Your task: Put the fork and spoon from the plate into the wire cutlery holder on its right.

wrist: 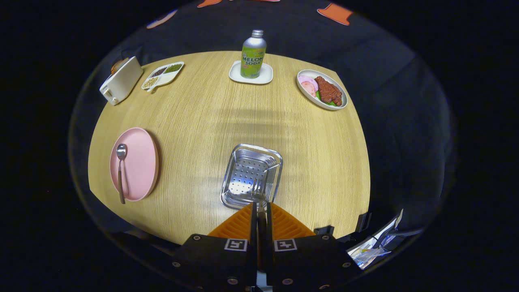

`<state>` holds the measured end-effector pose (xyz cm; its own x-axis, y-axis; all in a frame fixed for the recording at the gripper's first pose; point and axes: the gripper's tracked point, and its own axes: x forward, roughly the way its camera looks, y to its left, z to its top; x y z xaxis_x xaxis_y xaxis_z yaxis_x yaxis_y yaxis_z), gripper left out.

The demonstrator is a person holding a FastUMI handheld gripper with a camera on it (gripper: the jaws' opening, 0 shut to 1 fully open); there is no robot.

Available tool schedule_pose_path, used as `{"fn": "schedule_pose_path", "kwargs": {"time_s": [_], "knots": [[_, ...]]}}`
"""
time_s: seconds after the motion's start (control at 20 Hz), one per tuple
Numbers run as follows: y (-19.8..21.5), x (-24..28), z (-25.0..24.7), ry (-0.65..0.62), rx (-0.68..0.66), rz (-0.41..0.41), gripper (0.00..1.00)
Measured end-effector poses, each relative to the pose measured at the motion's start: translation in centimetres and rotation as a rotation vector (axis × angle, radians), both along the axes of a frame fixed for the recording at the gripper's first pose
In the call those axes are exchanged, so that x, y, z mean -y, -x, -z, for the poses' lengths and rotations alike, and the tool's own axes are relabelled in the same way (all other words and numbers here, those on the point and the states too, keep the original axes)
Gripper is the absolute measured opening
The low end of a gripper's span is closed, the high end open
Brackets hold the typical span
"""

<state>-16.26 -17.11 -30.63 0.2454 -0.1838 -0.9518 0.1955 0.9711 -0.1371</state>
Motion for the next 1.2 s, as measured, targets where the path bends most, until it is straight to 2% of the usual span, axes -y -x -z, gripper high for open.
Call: {"fn": "schedule_pose_path", "kwargs": {"time_s": [0.15, 0.3, 0.55, 0.75, 0.85, 0.9, 1.05, 1.2], "knots": [[-2.3, 0.9, -0.8, 0.029, 0.12, 0.058, 0.1], [-5.5, 1.1, -3.4, 0.049, 0.308, 0.076, 0.1], [-10.2, -0.3, -9.7, 0.07, 0.638, 0.067, 0.14], [-12.7, -1.8, -14.8, 0.096, 0.846, 0.051, 0.21], [-13.6, -2.9, -17.1, 0.115, 0.929, 0.027, 0.31], [-14.0, -3.2, -18.3, 0.137, 0.96, 0.017, 0.41], [-14.8, -4.7, -21.0, 0.187, 1.037, -0.02, 0.58], [-15.7, -7.7, -23.3, 0.166, 1.102, -0.071, 0.73]]}}
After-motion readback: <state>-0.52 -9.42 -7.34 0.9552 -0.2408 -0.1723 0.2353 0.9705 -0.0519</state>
